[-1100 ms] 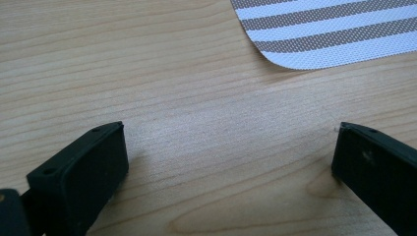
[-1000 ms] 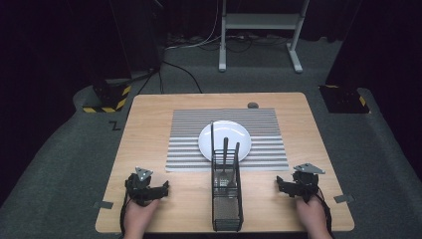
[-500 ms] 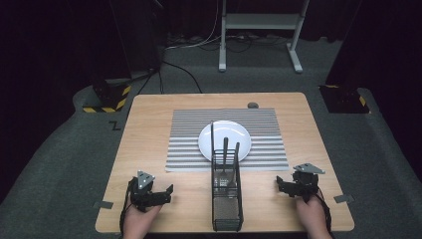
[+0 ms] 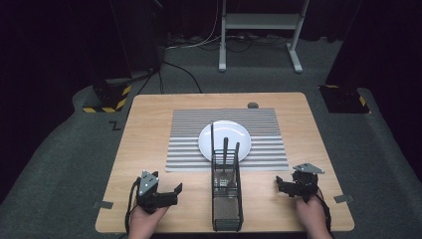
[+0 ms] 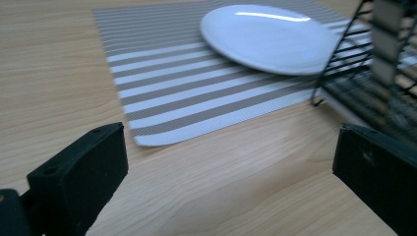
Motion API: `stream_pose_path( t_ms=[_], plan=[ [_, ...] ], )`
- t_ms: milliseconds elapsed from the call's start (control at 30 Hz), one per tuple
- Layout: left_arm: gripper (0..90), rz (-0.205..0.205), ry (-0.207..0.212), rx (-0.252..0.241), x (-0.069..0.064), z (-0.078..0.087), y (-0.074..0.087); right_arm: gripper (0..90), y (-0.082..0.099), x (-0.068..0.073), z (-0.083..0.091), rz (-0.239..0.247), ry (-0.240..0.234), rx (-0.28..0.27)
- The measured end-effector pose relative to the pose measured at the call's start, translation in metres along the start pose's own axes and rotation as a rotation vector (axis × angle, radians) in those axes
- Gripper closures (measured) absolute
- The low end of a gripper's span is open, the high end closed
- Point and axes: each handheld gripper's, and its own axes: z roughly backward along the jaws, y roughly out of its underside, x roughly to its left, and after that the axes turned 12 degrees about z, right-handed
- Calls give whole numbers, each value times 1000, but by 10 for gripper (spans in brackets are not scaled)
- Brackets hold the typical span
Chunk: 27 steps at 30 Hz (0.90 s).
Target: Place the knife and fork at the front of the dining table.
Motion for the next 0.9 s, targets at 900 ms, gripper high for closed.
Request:
stream_pose_path(
  t_ms=[900],
  plan=[
    [47, -46, 137, -232, -61, -9, -40, 98, -1, 0, -1, 8, -12, -2]
  ],
)
